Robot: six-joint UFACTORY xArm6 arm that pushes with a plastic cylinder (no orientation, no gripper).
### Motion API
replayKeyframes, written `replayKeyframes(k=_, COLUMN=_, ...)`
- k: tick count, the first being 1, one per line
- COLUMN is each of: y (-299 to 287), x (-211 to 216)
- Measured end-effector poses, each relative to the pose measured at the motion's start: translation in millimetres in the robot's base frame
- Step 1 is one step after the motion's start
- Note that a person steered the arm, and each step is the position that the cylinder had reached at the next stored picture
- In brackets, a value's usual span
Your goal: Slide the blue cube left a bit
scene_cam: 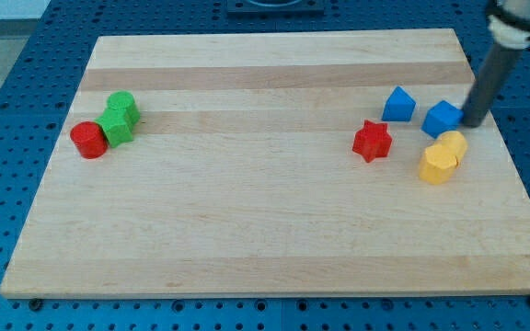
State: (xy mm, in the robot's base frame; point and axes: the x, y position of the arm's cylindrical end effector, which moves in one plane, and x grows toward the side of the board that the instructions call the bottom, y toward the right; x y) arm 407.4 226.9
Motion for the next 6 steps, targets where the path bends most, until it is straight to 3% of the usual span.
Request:
replayKeyframes(k=1, y=-103, x=12)
replayKeyframes(k=2, y=-141, x=6)
replayKeyframes(k=3, y=-101, x=1)
replayKeyframes(k=4, y=-99, x=-23)
replayKeyframes(k=6, y=-282, x=-25)
